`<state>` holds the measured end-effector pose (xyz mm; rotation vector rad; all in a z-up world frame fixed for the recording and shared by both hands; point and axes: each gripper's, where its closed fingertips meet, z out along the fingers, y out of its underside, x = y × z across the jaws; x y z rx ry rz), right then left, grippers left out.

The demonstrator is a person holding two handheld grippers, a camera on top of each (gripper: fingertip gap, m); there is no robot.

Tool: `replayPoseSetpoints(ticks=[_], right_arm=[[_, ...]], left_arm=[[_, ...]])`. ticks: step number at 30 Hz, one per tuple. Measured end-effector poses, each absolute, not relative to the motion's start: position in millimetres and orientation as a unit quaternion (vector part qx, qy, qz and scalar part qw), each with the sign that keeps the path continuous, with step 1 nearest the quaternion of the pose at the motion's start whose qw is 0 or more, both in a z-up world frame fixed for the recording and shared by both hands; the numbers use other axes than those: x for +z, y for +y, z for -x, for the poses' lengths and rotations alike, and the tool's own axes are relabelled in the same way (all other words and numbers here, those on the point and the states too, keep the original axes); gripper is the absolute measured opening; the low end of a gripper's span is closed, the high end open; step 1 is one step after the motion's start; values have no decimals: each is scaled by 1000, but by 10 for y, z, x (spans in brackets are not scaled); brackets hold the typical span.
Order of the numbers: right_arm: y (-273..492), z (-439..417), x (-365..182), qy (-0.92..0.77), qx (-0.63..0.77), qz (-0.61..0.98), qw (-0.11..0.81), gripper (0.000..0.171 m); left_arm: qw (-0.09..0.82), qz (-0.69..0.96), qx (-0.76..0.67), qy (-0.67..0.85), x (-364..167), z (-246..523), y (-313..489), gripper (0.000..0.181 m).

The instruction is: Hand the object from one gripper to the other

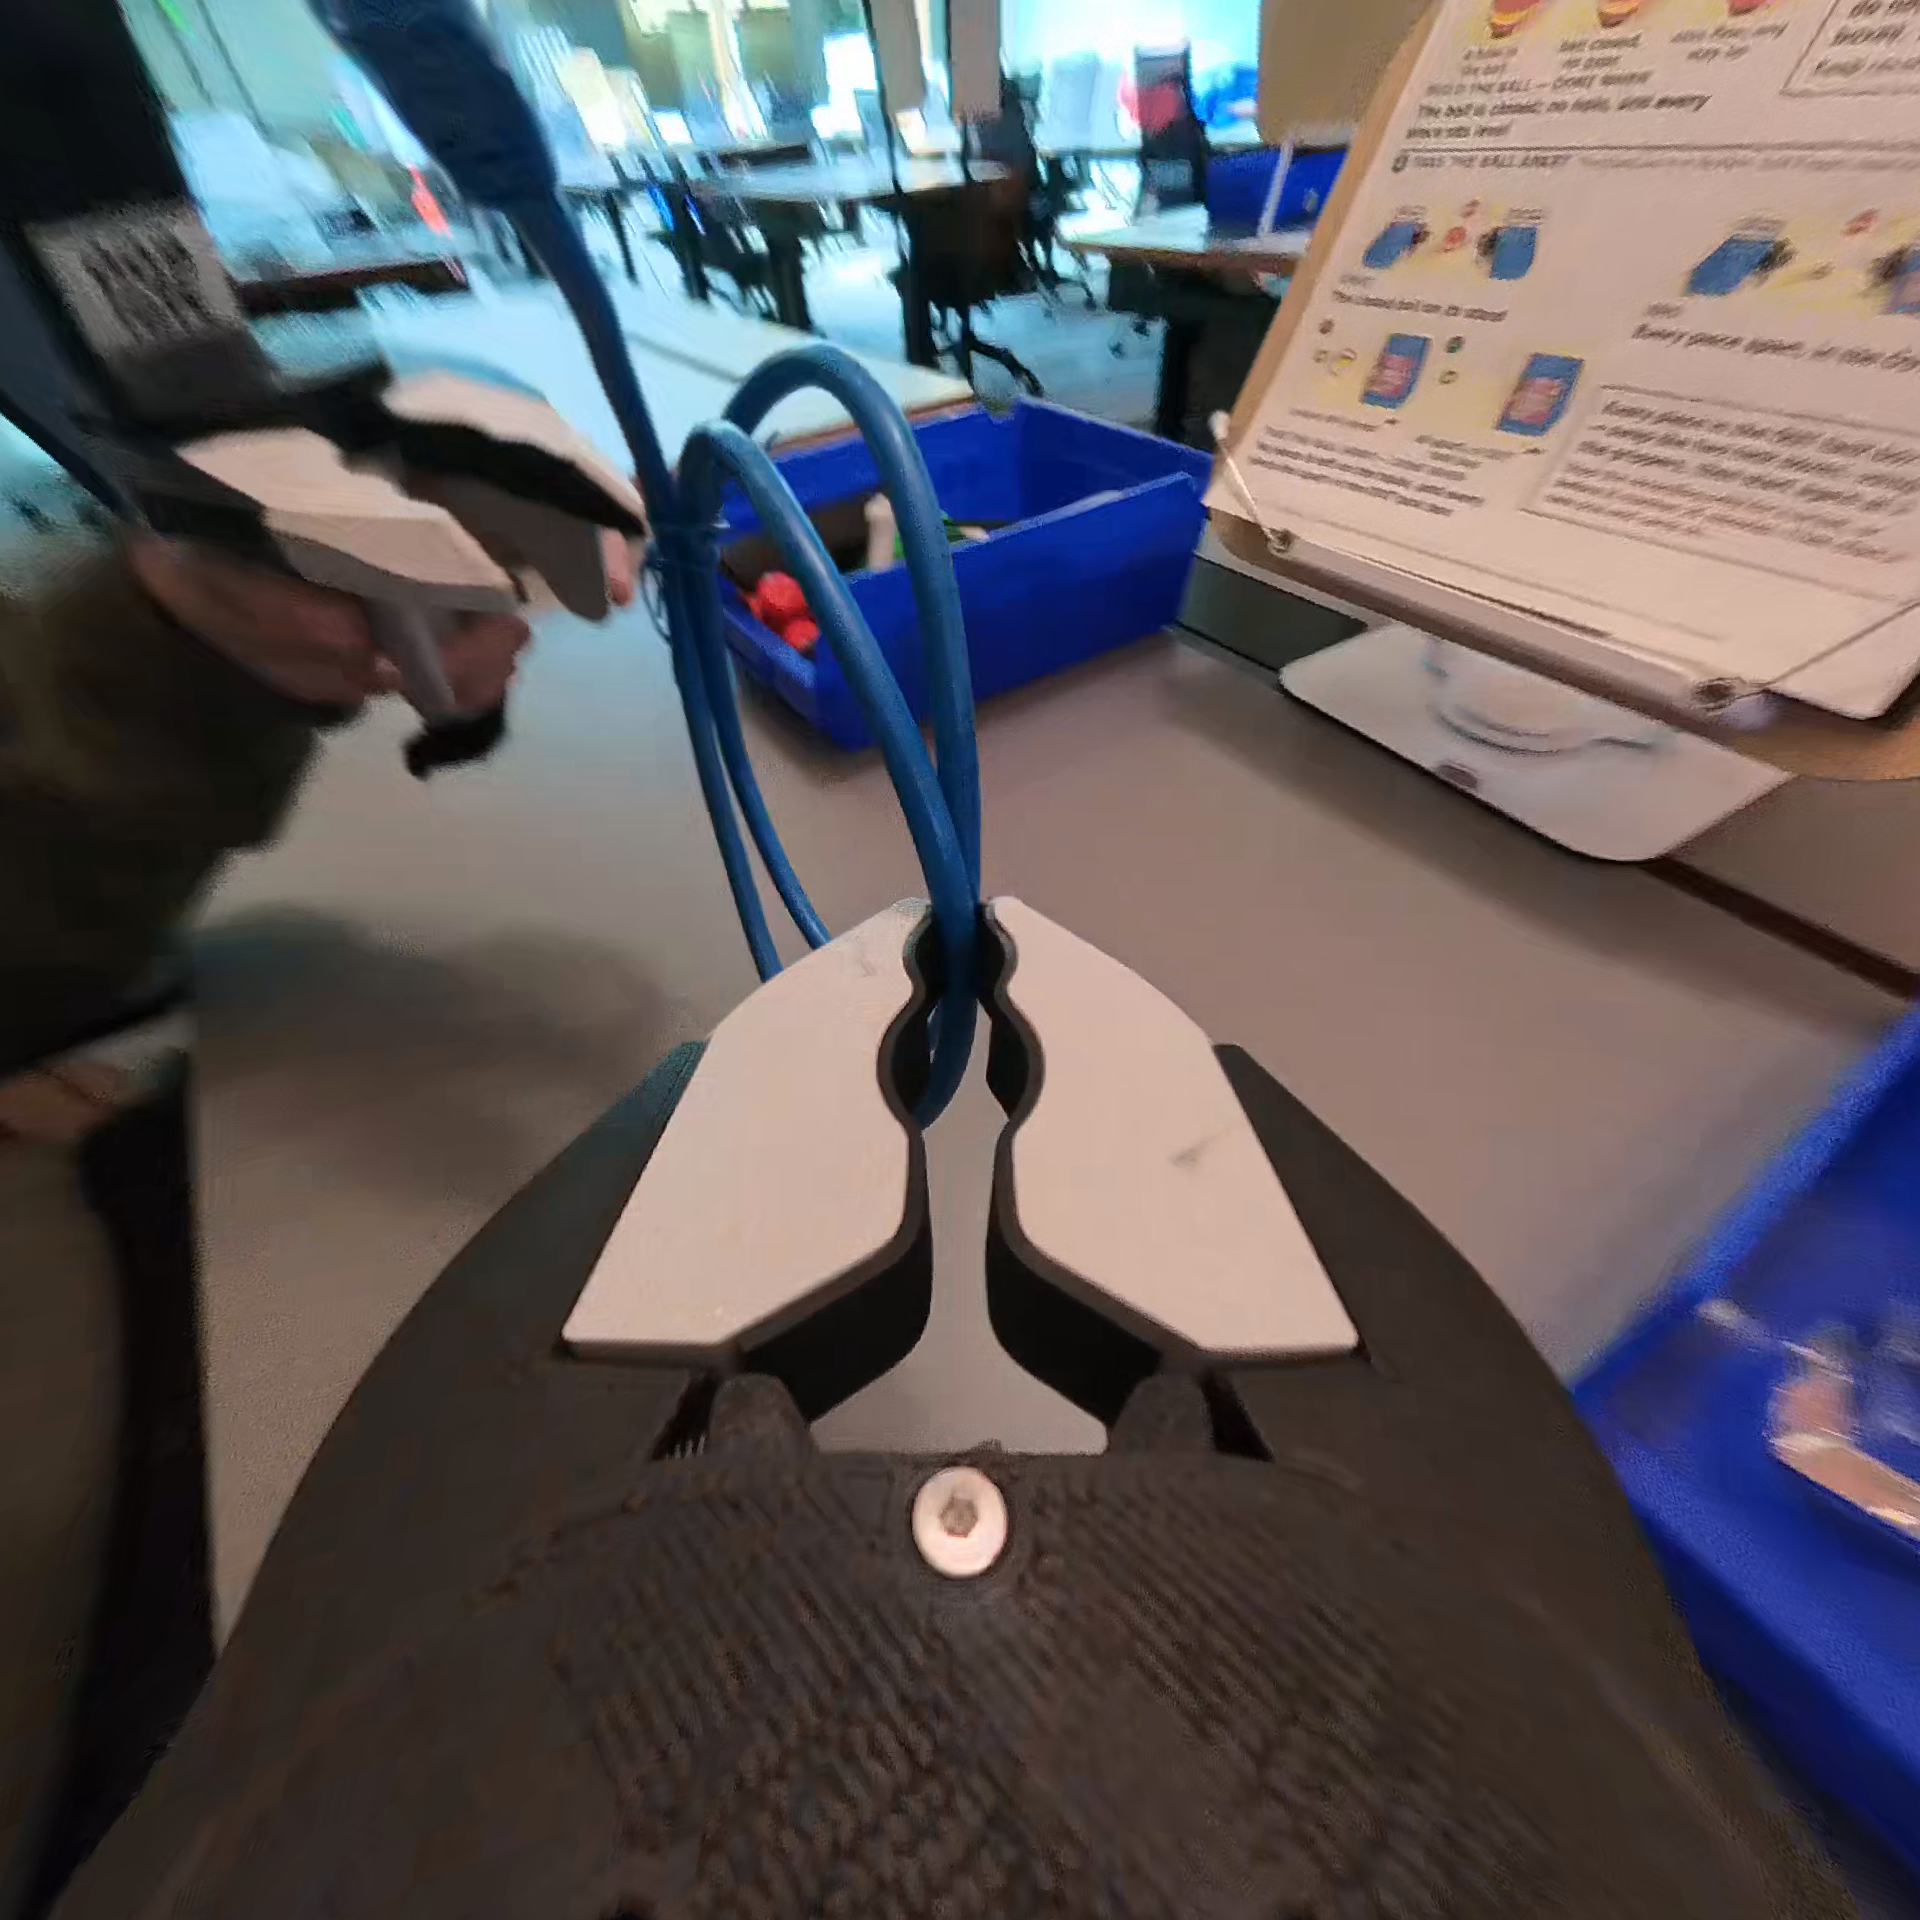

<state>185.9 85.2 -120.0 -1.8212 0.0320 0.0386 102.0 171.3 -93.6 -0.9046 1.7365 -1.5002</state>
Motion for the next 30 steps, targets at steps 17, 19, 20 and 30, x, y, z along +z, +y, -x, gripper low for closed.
replayPoseSetpoints(ticks=[17,19,20,30], right_arm=[[799,-1666,-1033,-97,-181,803,559,14],[755,-1776,-948,-48,-158,783,599,52],[734,-1842,-952,-14,-131,781,611,70],[1255,-1368,-907,105,261,606,744,73]], left_arm=[[296,324,-424,792,-1135,-1137,1454,11],[297,353,-471,752,-1042,-1181,1547,10],[298,369,-500,725,-982,-1200,1602,10],[208,402,-782,429,-438,-1190,1796,10]])
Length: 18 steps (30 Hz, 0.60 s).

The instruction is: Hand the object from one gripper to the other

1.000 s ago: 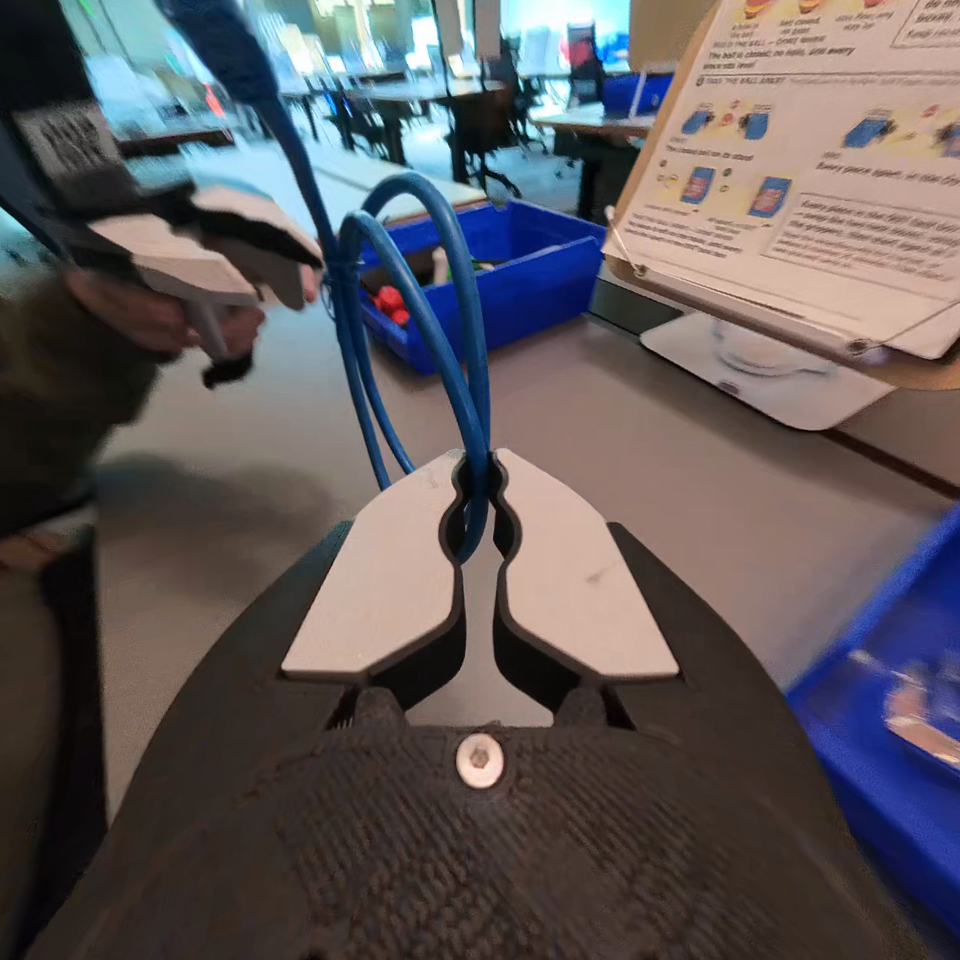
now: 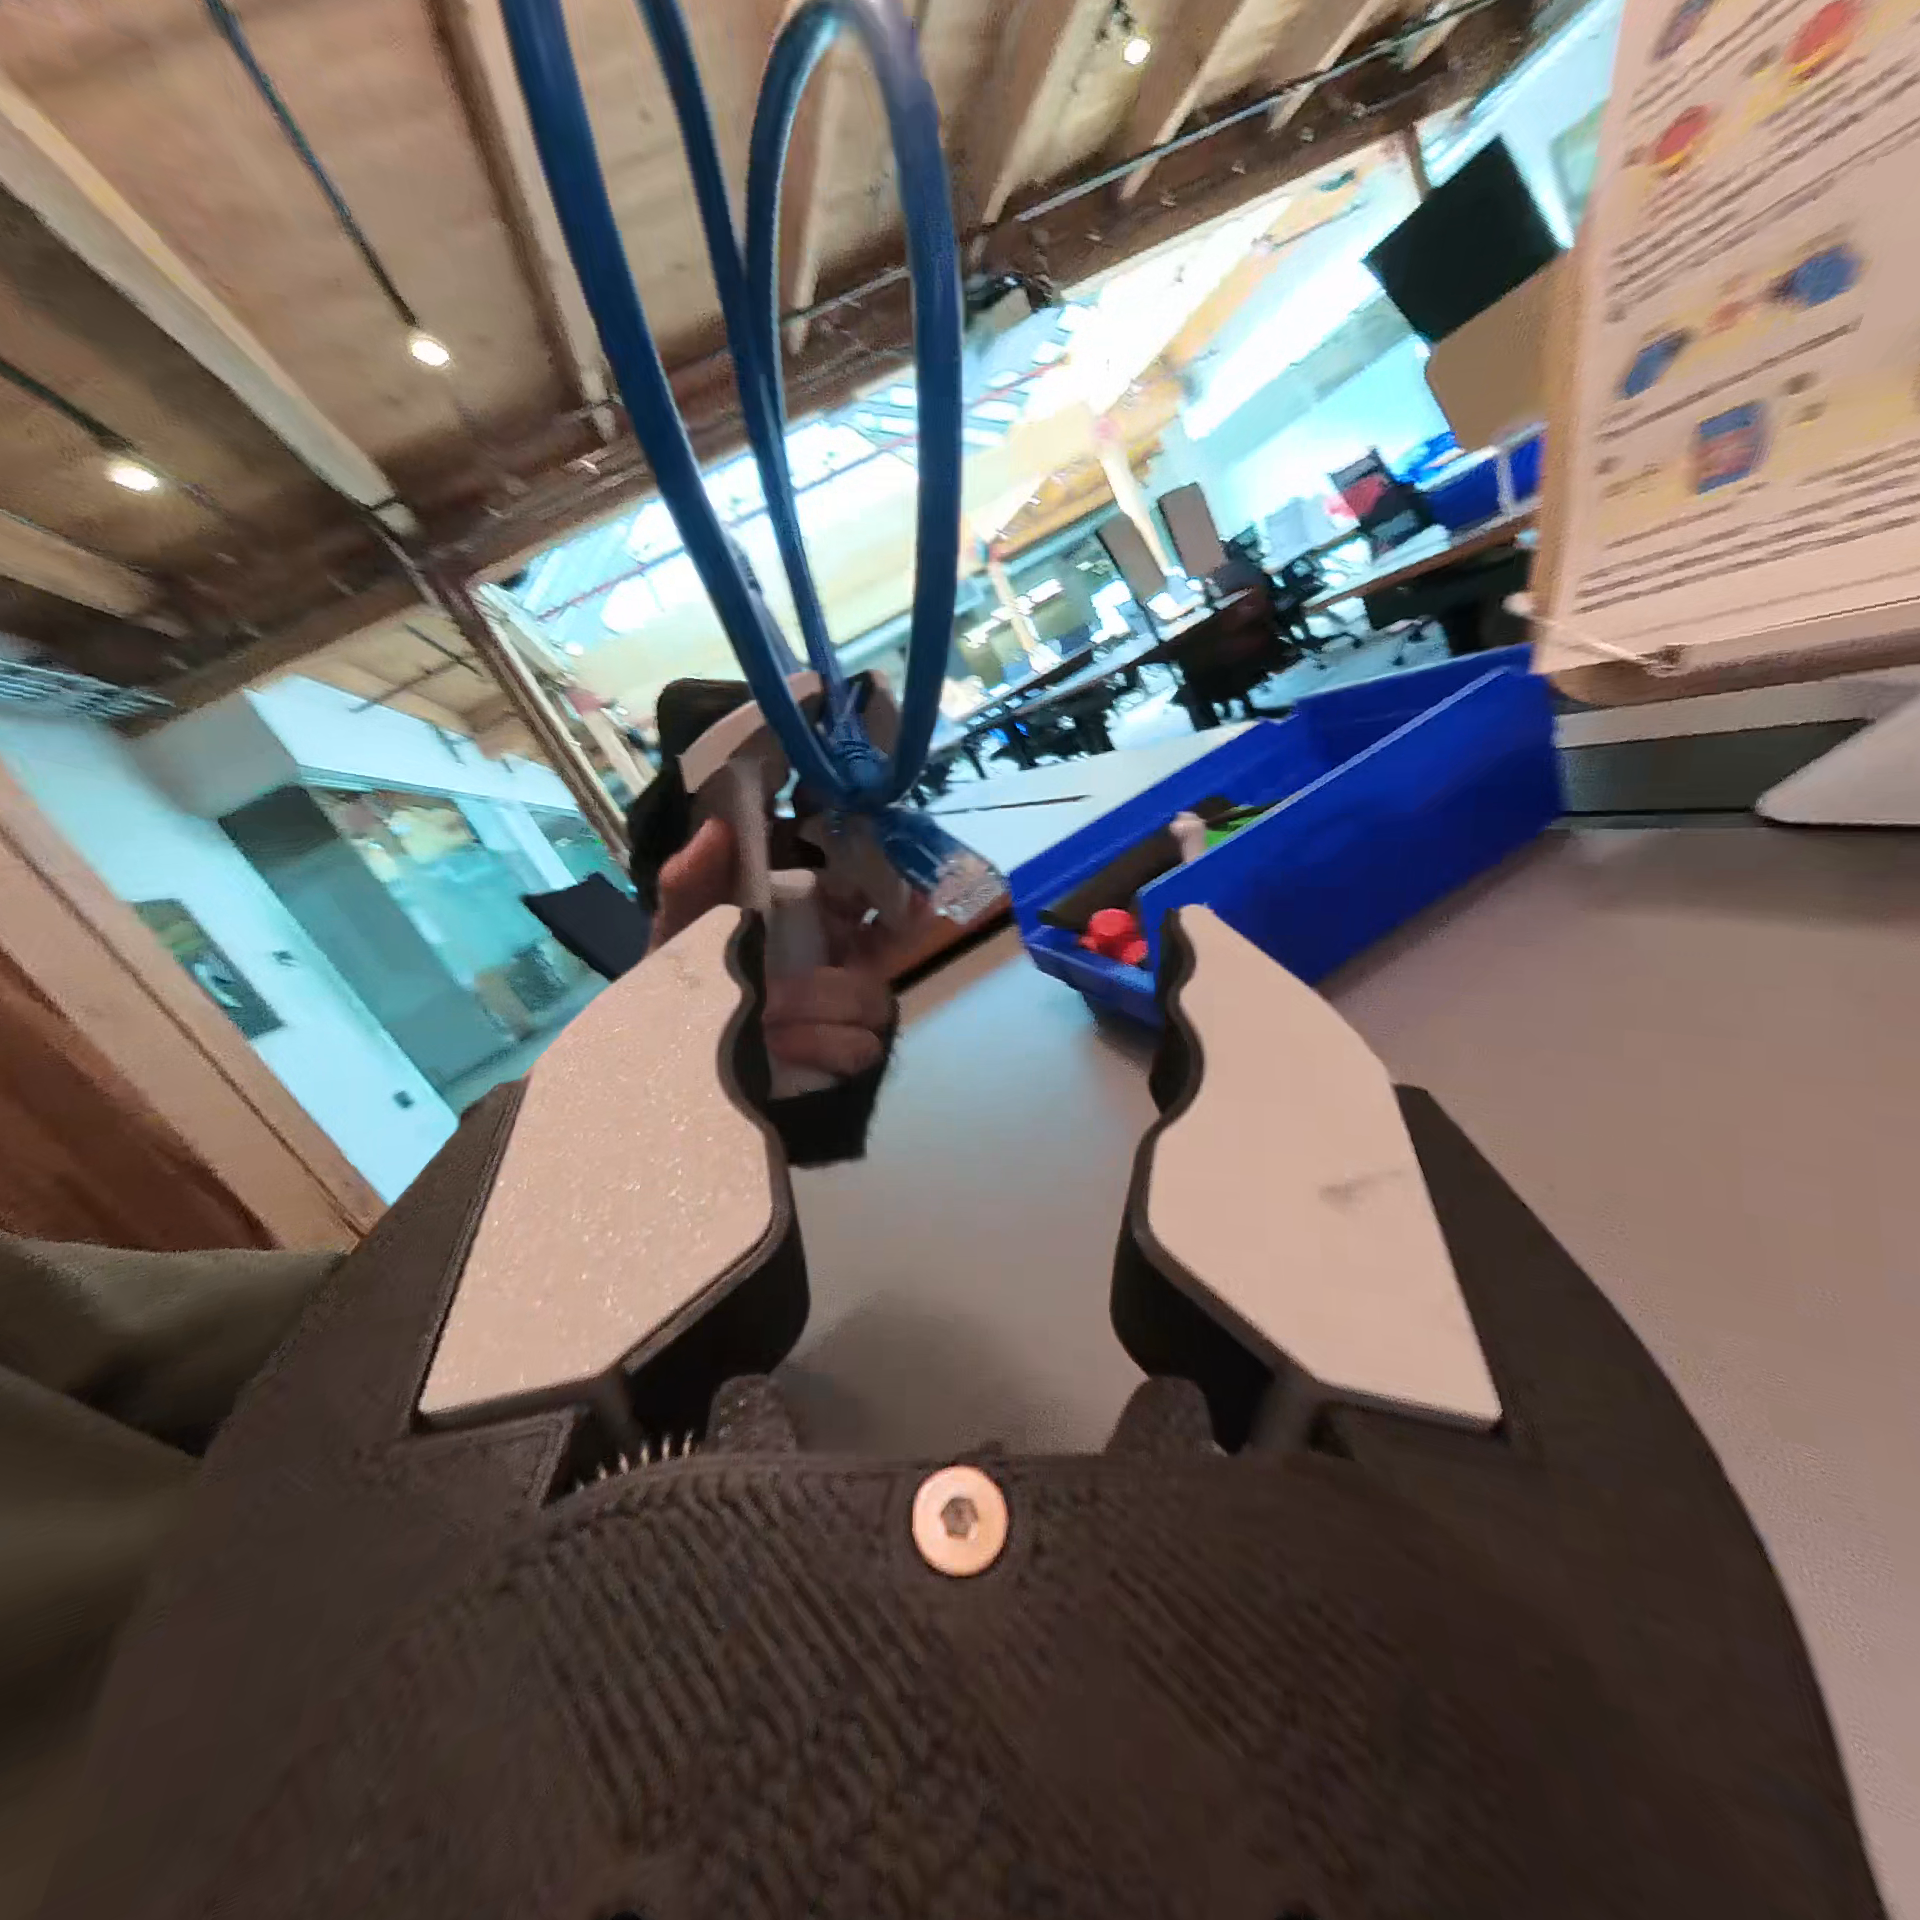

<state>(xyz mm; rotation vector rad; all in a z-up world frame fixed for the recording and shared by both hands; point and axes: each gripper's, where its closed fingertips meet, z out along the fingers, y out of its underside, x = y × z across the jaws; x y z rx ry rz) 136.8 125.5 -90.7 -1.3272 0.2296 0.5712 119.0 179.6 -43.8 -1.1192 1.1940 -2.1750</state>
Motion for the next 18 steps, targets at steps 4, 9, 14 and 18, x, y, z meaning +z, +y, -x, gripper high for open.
replayPoseSetpoints(ticks=[4,9,14,18], right_arm=[[1373,-1159,-859,90,270,578,765,61],[1321,-1245,-745,113,268,518,804,40],[1303,-1199,-751,89,310,503,802,18],[1285,-1205,-777,42,298,563,770,18]], left_arm=[[202,390,-796,418,-451,-1177,1660,10],[199,388,-799,414,-517,-1186,1534,10],[202,400,-802,394,-564,-1198,1583,11],[193,399,-787,429,-671,-1154,1569,12]])
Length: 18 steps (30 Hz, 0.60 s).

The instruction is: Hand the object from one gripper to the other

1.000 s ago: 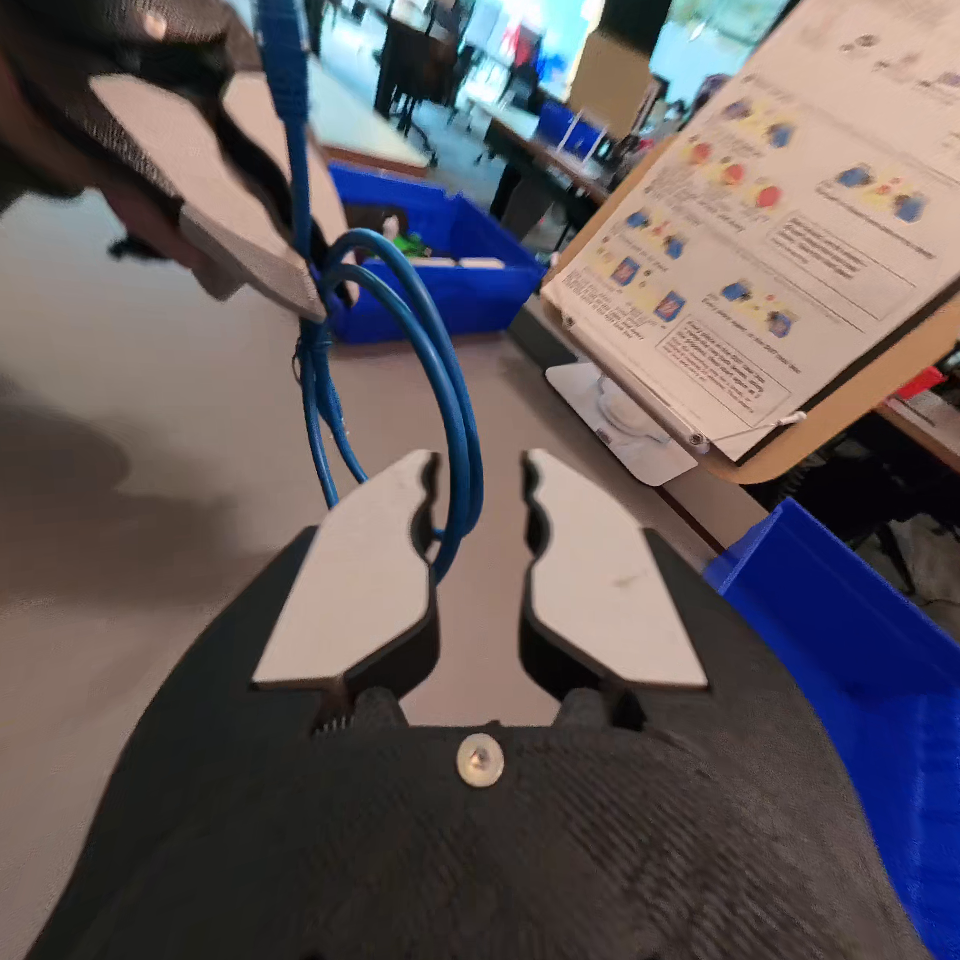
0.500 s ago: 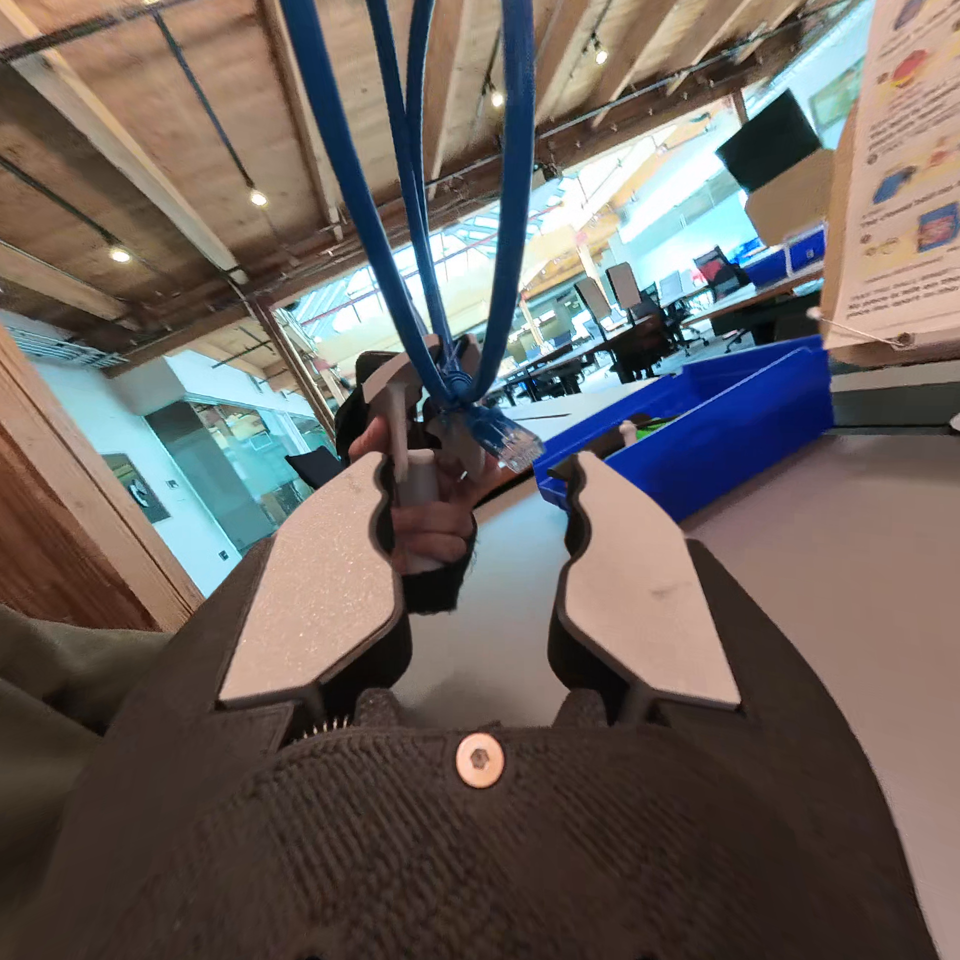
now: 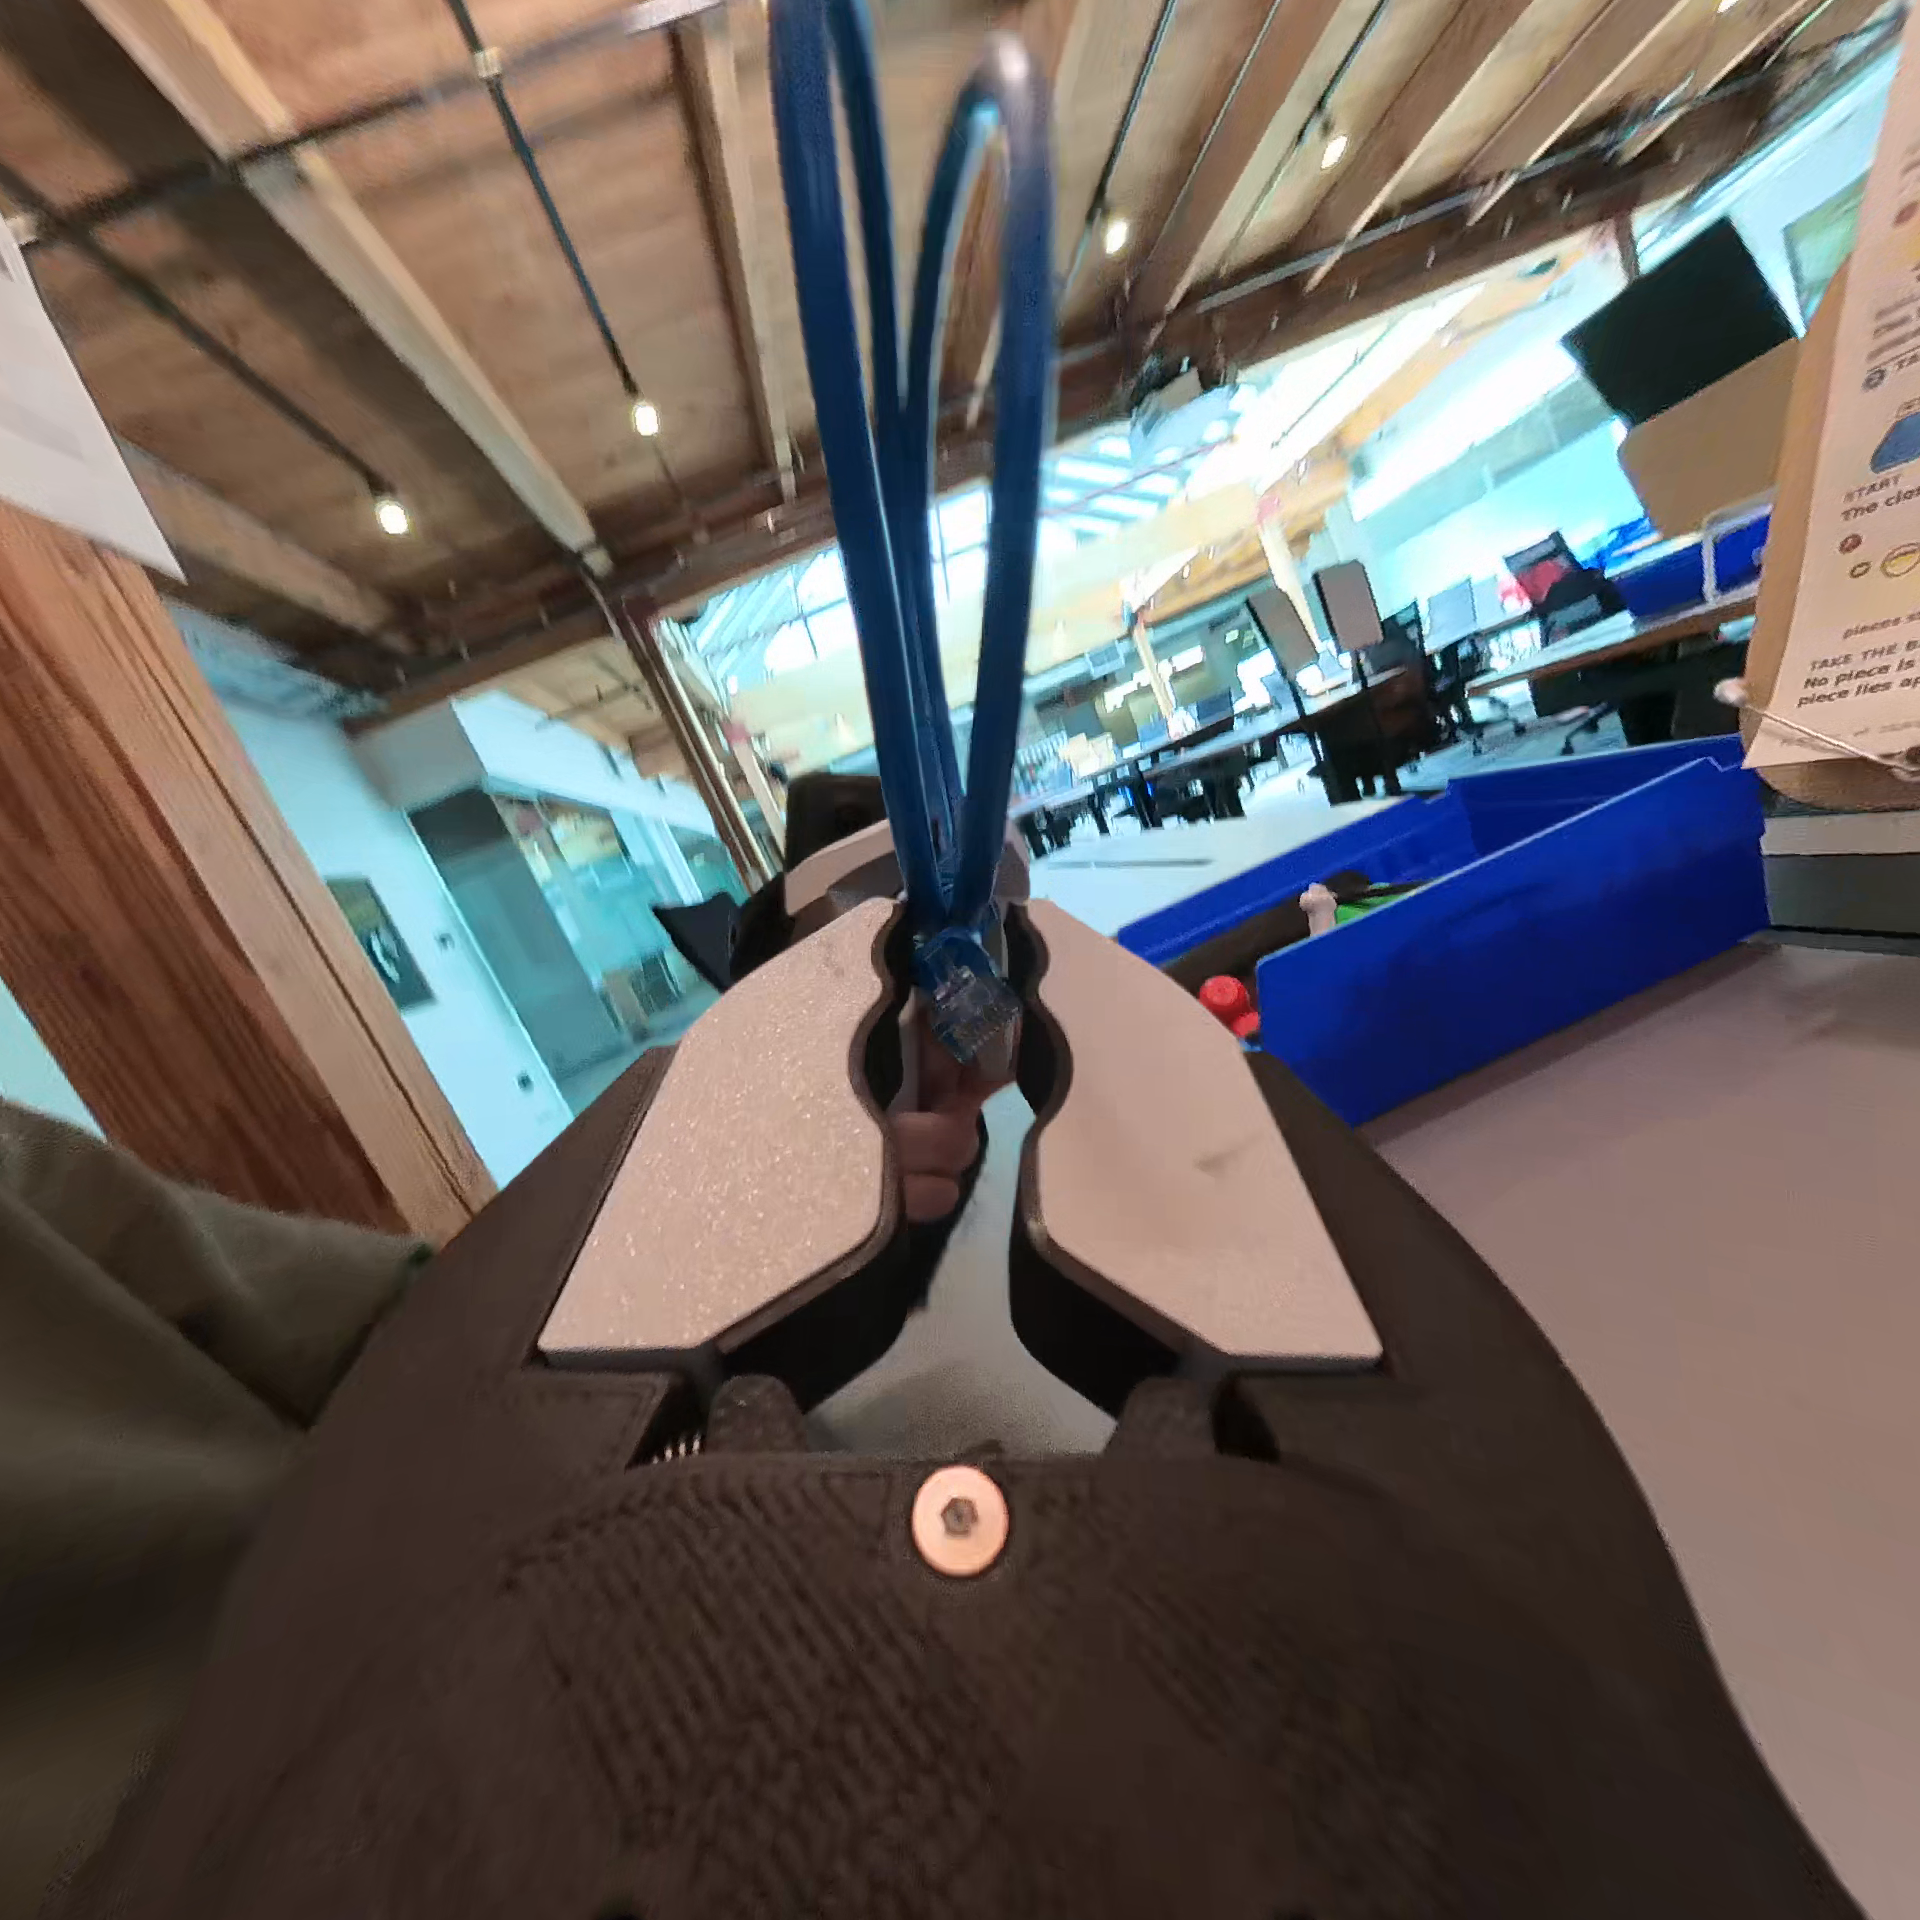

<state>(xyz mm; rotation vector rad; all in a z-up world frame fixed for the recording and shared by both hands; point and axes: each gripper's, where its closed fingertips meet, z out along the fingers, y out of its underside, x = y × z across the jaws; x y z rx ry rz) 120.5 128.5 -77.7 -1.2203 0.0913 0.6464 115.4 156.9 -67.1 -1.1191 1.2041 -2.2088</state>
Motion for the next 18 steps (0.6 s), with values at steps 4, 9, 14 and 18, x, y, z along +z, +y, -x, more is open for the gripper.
replayPoseSetpoints(ticks=[4,9,14,18], right_arm=[[1158,-1250,-853,-1,280,653,703,18],[875,-1394,-978,-20,250,730,636,17],[791,-1342,-1040,-53,251,747,614,15],[810,-1306,-1135,-64,231,769,592,12]], left_arm=[[194,381,-715,554,-947,-1048,1468,30],[251,361,-586,681,-1200,-902,1656,56],[223,375,-553,710,-1196,-932,1699,67],[197,367,-524,743,-1344,-945,1609,64]])
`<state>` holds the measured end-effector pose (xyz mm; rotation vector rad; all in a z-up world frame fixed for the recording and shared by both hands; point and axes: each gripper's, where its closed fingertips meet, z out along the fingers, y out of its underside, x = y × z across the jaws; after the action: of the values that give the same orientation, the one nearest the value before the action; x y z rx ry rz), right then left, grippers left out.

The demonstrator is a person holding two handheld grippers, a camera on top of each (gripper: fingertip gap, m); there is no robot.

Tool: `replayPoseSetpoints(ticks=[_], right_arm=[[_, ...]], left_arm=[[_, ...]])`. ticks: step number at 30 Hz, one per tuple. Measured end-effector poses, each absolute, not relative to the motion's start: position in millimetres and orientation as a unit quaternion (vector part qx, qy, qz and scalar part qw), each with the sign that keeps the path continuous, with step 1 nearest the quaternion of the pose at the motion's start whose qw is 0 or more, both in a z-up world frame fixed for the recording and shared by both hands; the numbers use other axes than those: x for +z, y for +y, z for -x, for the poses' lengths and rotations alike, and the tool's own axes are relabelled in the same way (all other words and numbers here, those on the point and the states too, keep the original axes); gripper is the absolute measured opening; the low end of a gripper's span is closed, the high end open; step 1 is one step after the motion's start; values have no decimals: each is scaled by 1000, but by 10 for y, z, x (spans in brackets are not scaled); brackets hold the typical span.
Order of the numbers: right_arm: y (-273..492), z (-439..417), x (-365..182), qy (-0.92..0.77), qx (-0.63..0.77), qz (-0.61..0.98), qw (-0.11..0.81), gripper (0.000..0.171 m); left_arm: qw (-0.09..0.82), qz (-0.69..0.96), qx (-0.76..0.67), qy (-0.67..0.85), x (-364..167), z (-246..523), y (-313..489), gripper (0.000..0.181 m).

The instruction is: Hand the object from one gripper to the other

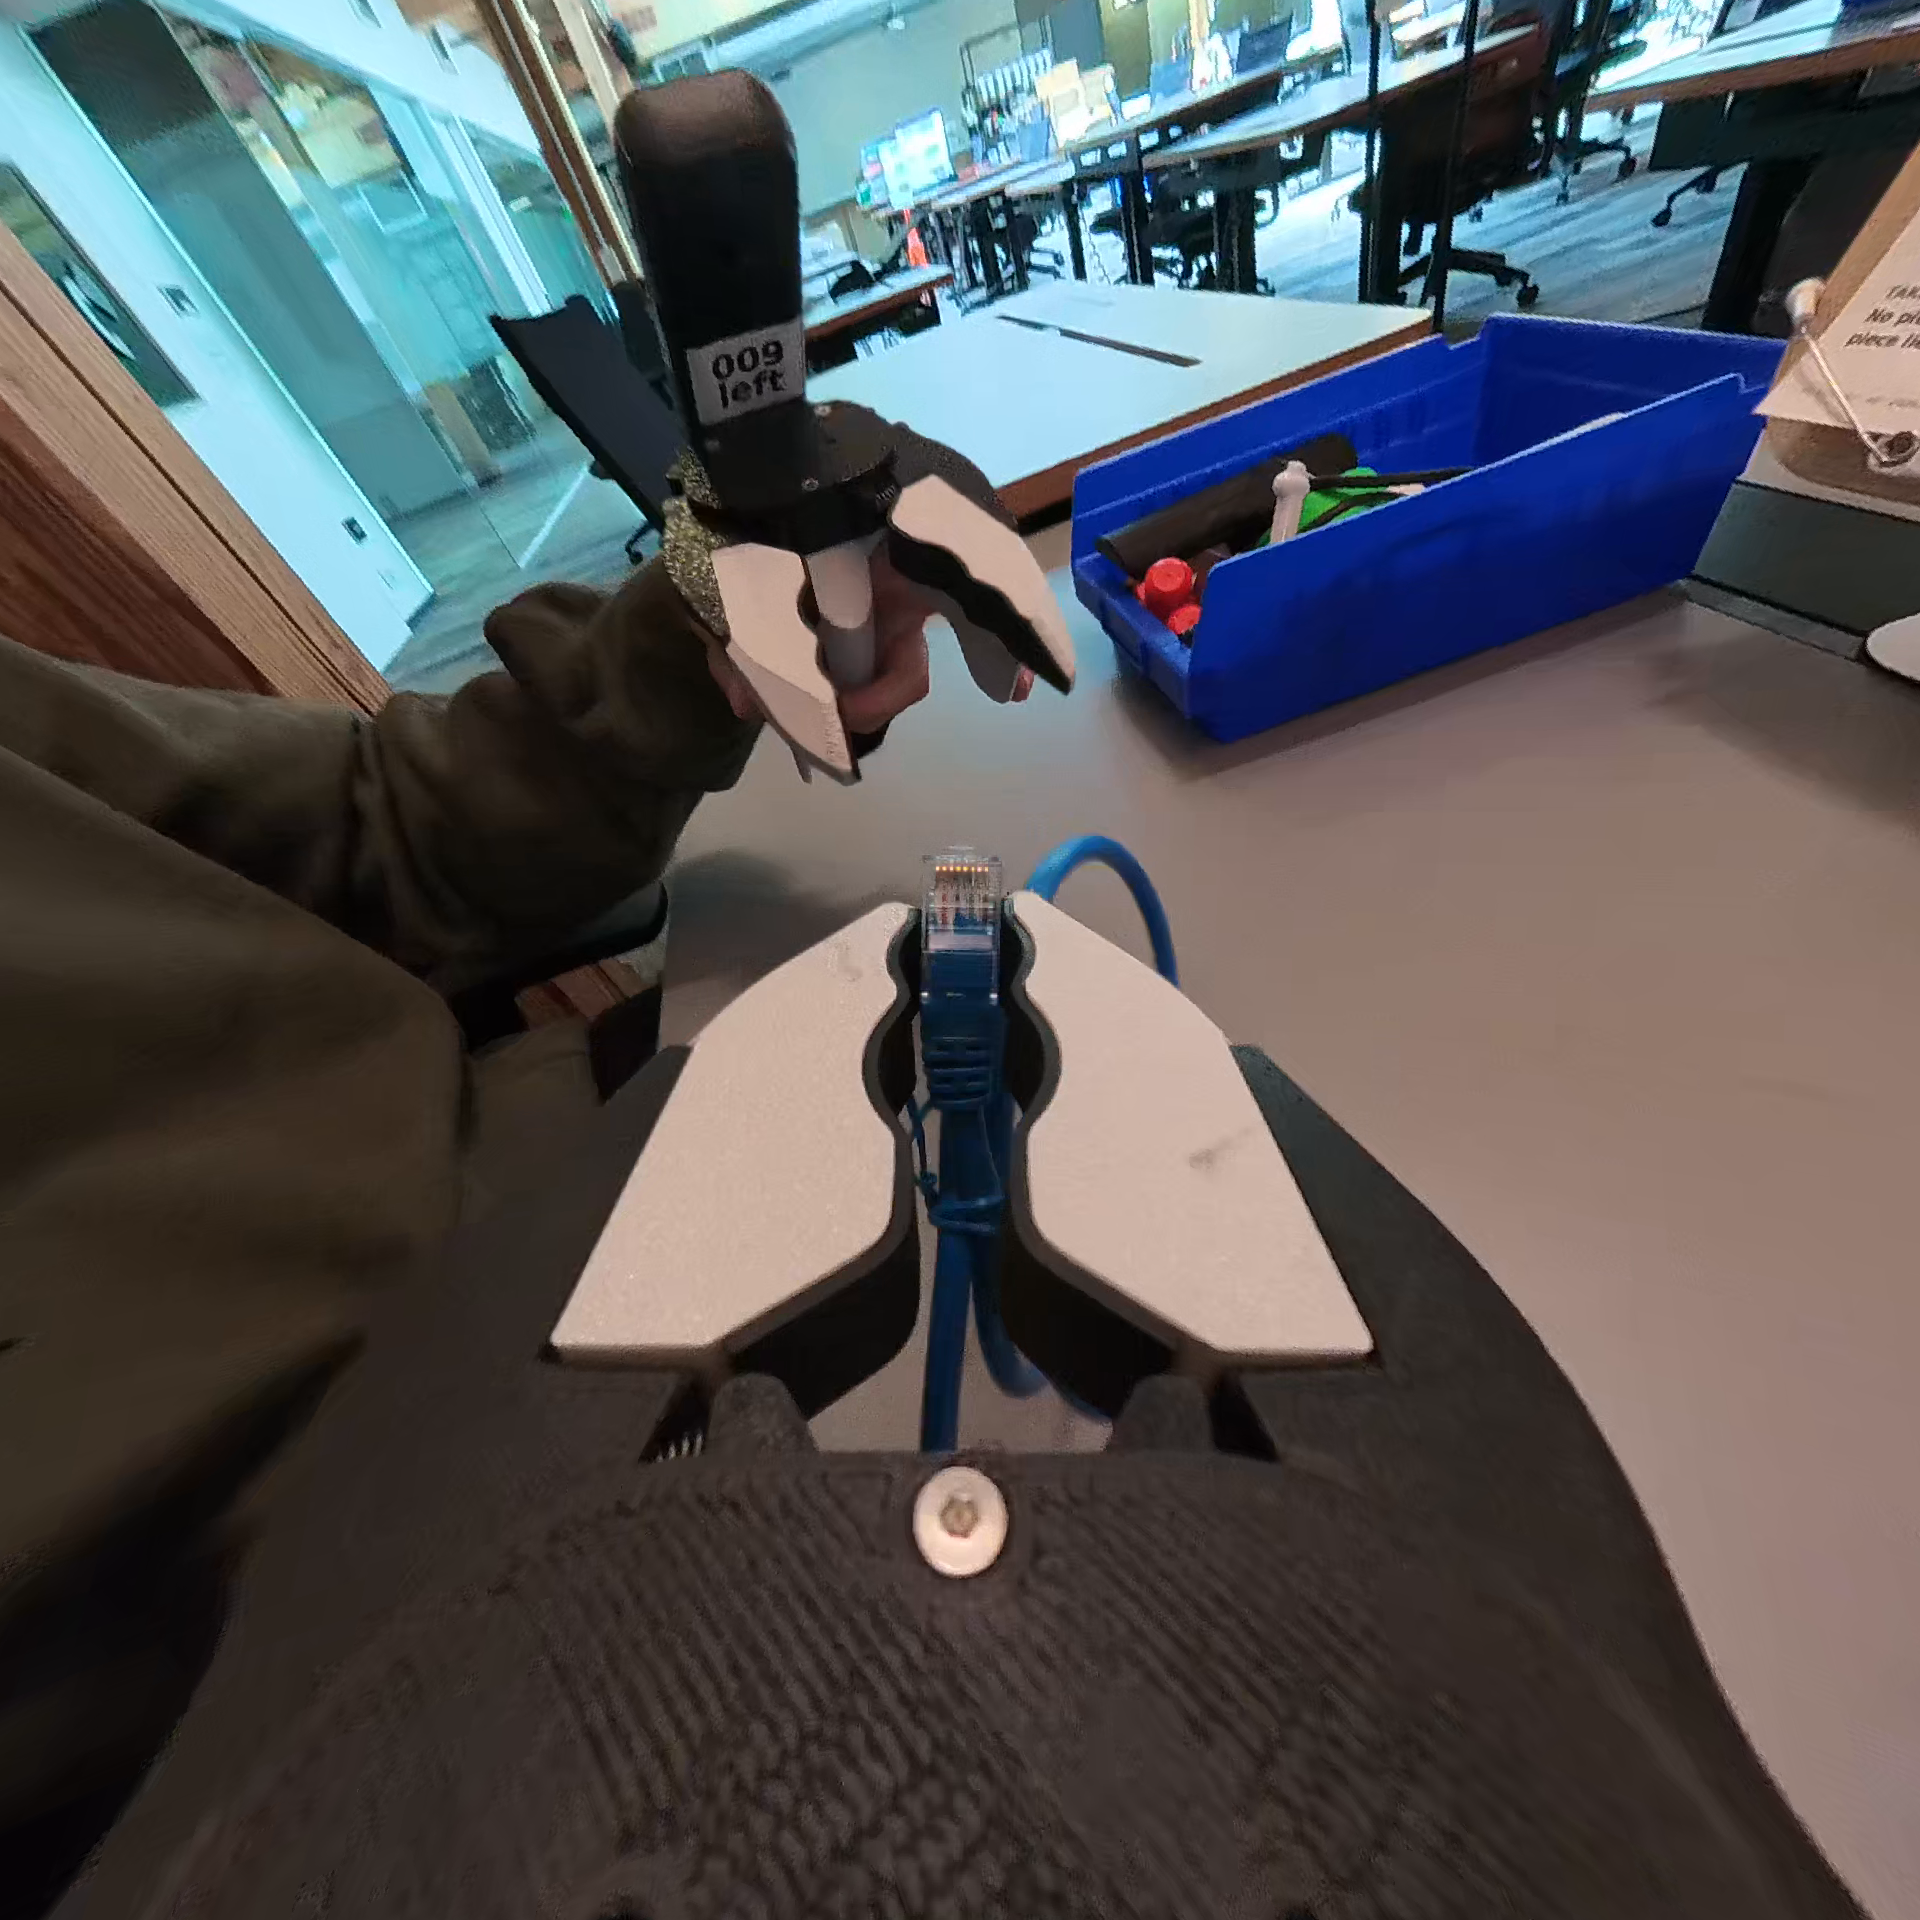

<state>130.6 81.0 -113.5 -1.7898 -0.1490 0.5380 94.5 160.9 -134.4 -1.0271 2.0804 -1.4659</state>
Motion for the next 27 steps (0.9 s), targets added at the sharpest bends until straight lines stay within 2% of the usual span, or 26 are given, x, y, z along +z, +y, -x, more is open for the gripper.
replayPoseSetpoints(ticks=[5,10,13,15,17,20,21,25,27], right_arm=[[811,-1234,-1066,-80,217,770,595,12],[789,-1109,-1042,-112,203,778,584,13],[786,-1033,-1031,-129,205,776,582,13],[788,-1020,-1005,-129,205,774,585,12],[778,-1036,-993,-129,200,773,589,13],[777,-1148,-936,-115,170,763,613,12],[767,-1194,-896,-106,162,756,626,14],[624,-1483,-609,-52,112,705,699,49],[550,-1632,-546,-33,82,681,727,58]], left_arm=[[223,329,-466,790,-1514,-998,1449,69],[321,268,-396,817,-1401,-1168,1362,70],[290,238,-389,841,-1436,-1158,1234,66],[257,220,-374,863,-1534,-1106,1175,50],[272,215,-368,863,-1529,-1140,1181,14],[267,230,-399,847,-1460,-1151,1151,8],[268,235,-417,836,-1413,-1158,1146,7],[285,280,-470,787,-1268,-1225,1305,5],[265,291,-523,756,-1168,-1196,1341,5]])
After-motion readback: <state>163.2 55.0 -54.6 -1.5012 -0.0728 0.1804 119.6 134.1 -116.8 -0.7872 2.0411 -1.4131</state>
